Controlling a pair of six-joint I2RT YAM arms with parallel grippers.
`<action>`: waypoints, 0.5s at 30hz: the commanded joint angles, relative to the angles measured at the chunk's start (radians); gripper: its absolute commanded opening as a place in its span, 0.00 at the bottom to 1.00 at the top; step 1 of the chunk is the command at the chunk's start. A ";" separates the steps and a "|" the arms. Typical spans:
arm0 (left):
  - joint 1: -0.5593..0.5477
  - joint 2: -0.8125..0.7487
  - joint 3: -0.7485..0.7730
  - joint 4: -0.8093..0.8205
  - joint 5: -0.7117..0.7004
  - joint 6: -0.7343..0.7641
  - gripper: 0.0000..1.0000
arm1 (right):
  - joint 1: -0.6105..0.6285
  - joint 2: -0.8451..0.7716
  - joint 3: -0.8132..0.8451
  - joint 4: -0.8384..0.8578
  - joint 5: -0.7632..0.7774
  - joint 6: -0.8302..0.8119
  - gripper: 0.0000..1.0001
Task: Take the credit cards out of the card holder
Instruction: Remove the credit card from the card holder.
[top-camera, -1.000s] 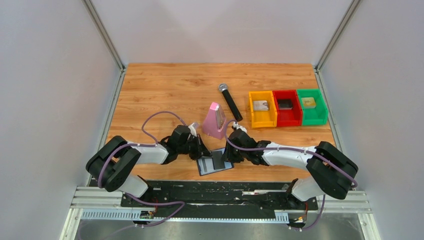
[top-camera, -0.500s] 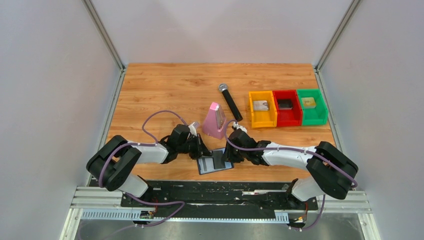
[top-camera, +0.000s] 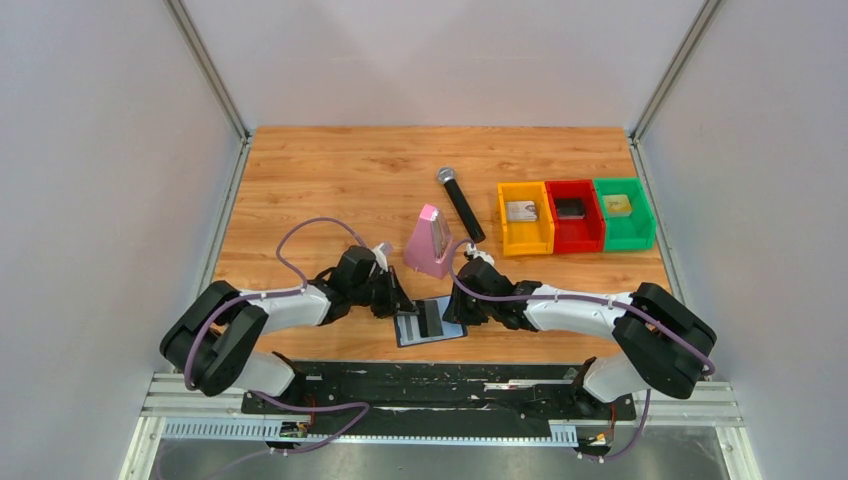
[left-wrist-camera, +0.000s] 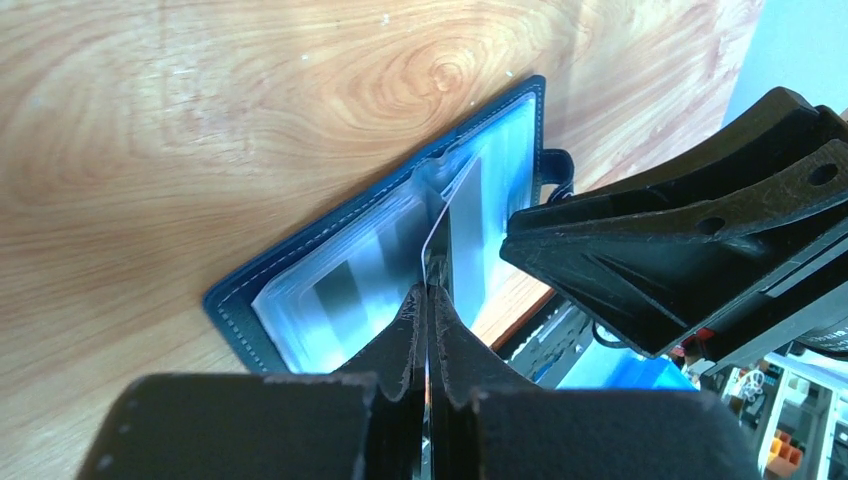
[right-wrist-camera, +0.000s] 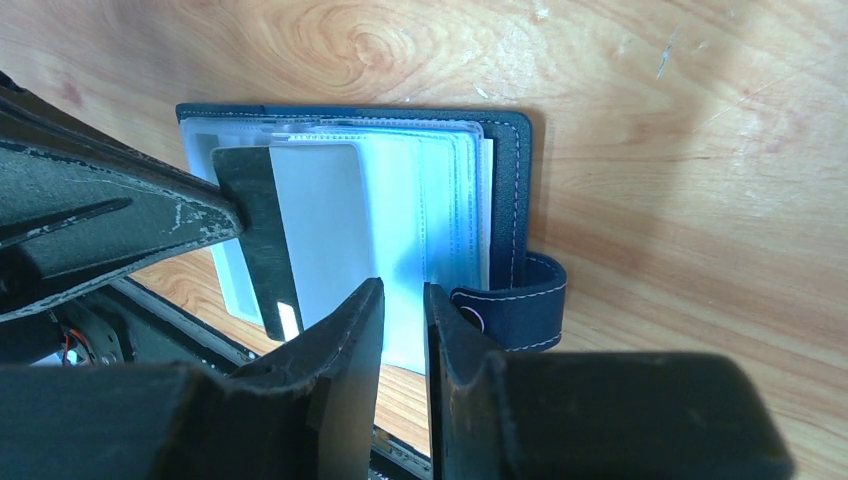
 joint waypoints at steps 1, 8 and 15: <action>0.029 -0.056 0.025 -0.063 -0.025 0.052 0.00 | -0.008 0.014 0.020 -0.056 0.043 -0.015 0.23; 0.053 -0.175 0.039 -0.193 -0.061 0.084 0.00 | -0.013 -0.072 0.053 -0.083 0.025 -0.081 0.25; 0.052 -0.288 0.038 -0.275 -0.067 0.070 0.00 | -0.009 -0.212 0.045 -0.017 -0.070 -0.221 0.28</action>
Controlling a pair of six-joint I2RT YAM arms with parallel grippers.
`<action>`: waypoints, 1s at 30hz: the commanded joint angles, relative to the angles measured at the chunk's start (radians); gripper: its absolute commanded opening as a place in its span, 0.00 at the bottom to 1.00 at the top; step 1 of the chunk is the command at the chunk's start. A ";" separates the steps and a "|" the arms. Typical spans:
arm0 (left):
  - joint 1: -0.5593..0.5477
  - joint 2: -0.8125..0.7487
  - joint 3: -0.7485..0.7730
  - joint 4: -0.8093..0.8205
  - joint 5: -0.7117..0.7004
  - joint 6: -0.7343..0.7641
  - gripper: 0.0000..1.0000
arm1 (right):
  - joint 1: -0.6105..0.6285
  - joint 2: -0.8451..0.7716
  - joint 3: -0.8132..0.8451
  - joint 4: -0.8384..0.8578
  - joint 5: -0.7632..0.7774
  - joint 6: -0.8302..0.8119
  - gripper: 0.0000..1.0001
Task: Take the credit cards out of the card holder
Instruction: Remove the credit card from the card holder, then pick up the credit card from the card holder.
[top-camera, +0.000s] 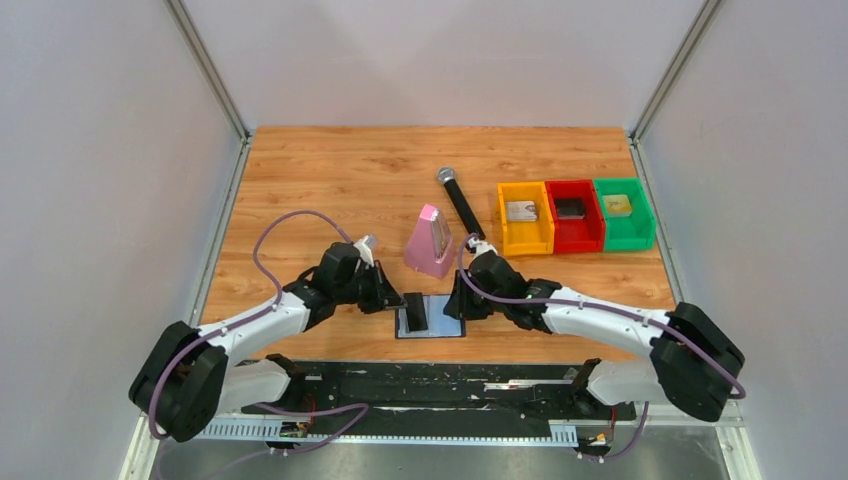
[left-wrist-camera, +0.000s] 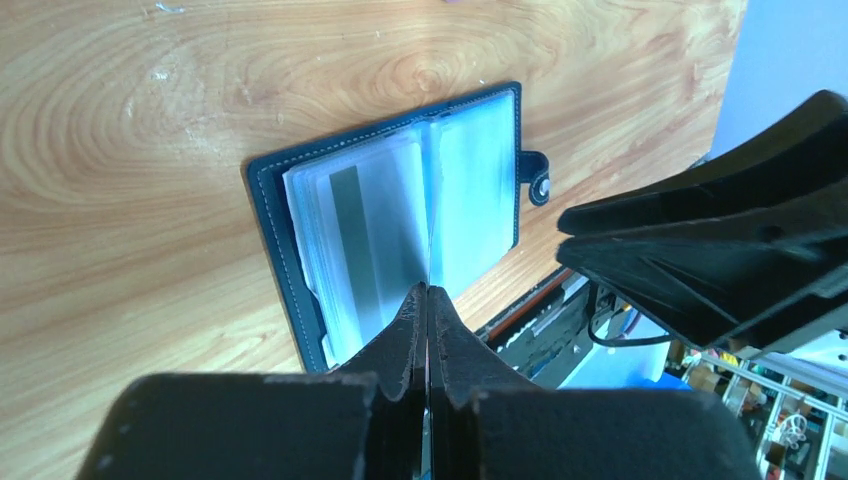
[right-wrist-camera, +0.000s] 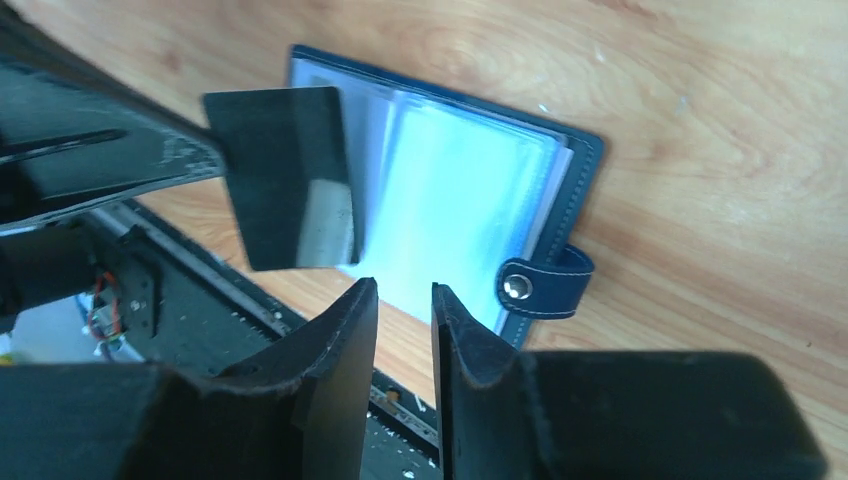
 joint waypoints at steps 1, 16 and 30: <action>0.004 -0.058 0.029 -0.059 -0.009 0.006 0.00 | -0.001 -0.096 0.018 0.089 -0.056 -0.143 0.29; 0.003 -0.139 0.013 -0.059 -0.032 -0.150 0.00 | 0.230 -0.206 -0.202 0.596 0.137 -0.695 0.38; 0.004 -0.041 0.039 -0.157 -0.148 0.007 0.17 | 0.205 0.233 0.183 0.155 0.150 -0.120 0.43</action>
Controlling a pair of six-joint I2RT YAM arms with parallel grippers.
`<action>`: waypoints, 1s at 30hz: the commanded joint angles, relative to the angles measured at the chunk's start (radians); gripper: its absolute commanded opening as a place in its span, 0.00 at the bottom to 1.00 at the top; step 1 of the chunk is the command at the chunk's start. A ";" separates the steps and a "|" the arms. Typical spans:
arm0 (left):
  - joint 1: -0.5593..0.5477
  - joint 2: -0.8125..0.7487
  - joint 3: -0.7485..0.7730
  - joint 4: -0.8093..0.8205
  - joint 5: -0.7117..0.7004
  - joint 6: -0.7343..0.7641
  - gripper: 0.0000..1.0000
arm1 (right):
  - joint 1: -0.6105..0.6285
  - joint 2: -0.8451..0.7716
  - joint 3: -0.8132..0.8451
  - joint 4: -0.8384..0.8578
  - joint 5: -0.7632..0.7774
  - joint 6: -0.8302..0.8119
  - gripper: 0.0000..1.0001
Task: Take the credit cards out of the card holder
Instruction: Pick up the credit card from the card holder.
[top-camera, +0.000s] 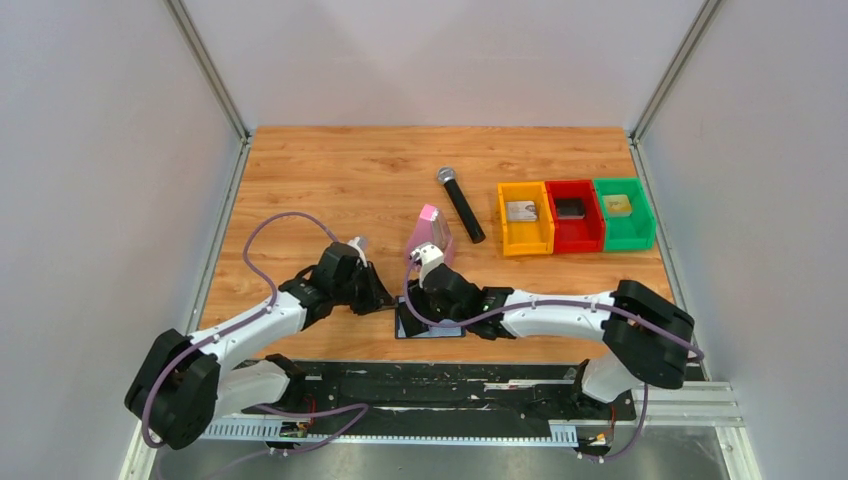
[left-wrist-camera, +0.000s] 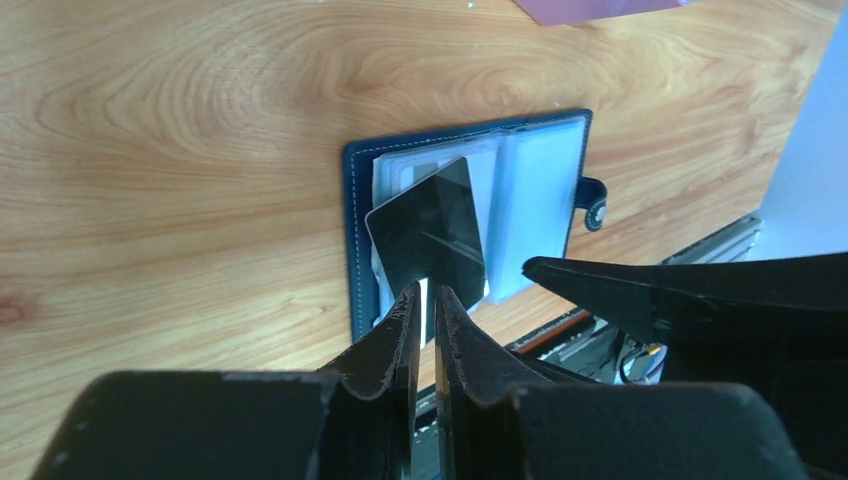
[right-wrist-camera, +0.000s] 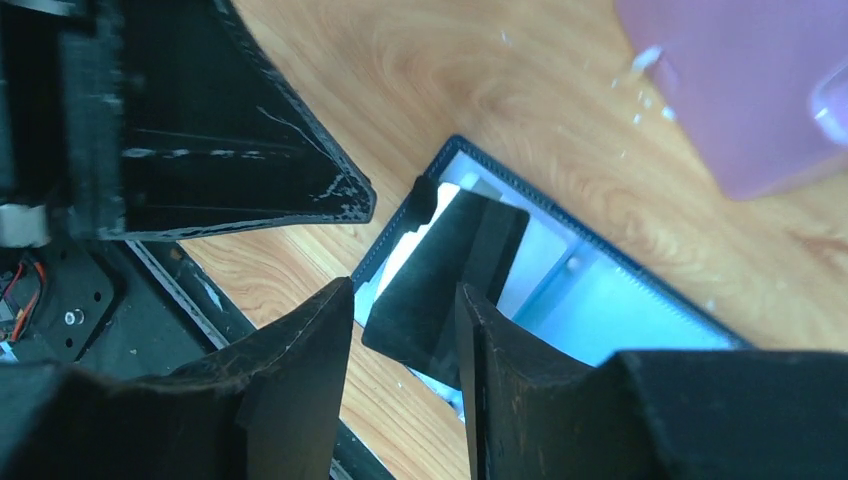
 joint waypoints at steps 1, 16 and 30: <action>0.003 0.041 0.004 0.038 -0.009 0.044 0.18 | -0.023 0.059 0.053 -0.096 -0.044 0.201 0.42; 0.002 0.165 -0.010 0.156 0.049 0.045 0.18 | -0.094 0.062 0.033 -0.107 -0.100 0.256 0.36; 0.004 0.216 -0.047 0.185 0.054 0.031 0.15 | -0.108 0.120 0.030 -0.090 -0.169 0.269 0.35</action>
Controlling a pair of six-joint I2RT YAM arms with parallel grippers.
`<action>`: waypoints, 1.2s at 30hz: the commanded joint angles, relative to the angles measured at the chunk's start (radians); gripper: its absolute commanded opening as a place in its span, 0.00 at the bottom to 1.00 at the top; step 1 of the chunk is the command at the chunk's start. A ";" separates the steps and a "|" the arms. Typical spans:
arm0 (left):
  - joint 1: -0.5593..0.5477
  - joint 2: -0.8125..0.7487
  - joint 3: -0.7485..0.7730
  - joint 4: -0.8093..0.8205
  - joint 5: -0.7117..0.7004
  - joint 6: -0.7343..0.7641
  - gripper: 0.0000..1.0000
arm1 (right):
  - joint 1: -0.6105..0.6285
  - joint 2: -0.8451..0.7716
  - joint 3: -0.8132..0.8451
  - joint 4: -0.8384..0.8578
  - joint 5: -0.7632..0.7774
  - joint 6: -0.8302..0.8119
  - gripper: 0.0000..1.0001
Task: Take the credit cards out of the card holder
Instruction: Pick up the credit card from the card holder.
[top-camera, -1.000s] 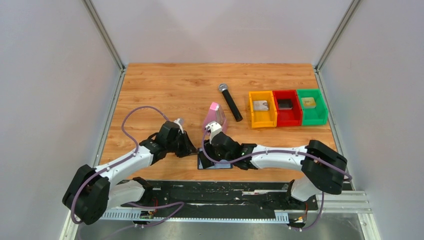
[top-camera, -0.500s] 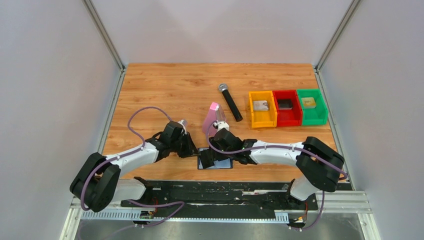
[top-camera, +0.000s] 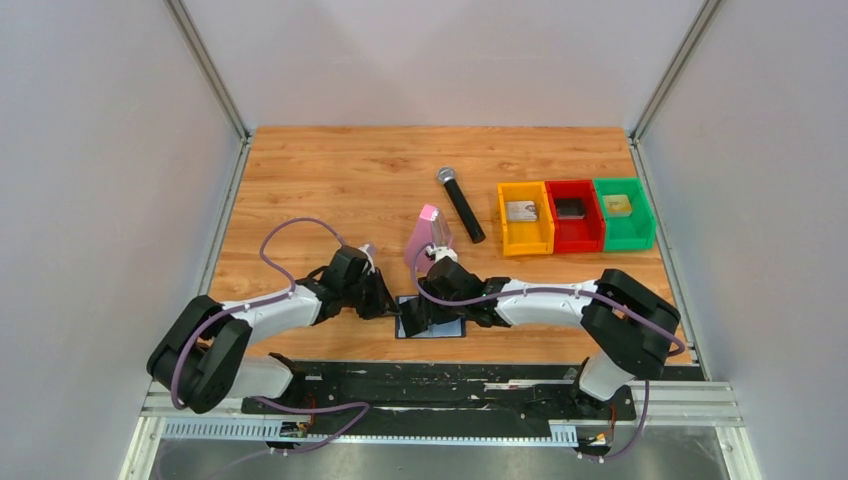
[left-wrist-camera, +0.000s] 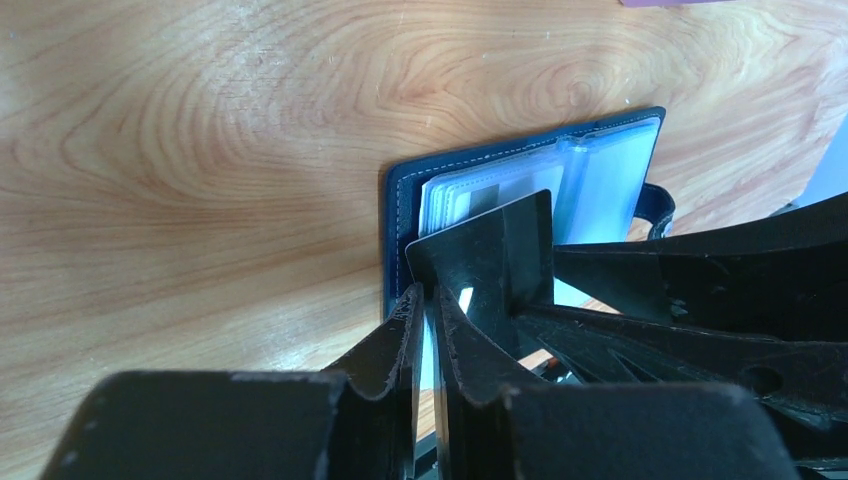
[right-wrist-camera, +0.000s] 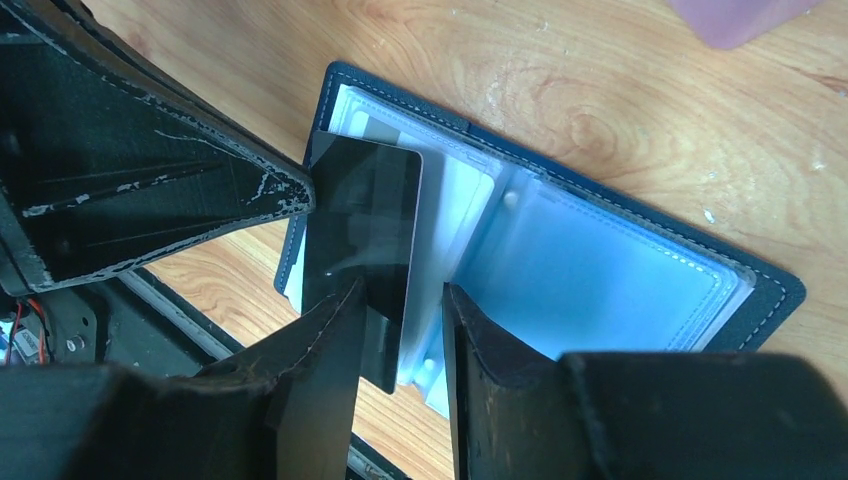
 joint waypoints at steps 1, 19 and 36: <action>0.003 0.018 -0.016 0.033 0.004 0.006 0.15 | -0.008 0.010 0.009 0.043 -0.048 0.019 0.35; 0.003 0.029 -0.053 0.108 0.020 -0.018 0.15 | -0.046 -0.027 -0.056 0.181 -0.175 0.045 0.24; 0.003 0.030 -0.074 0.128 0.024 -0.032 0.15 | -0.076 -0.060 -0.041 0.109 -0.177 0.097 0.29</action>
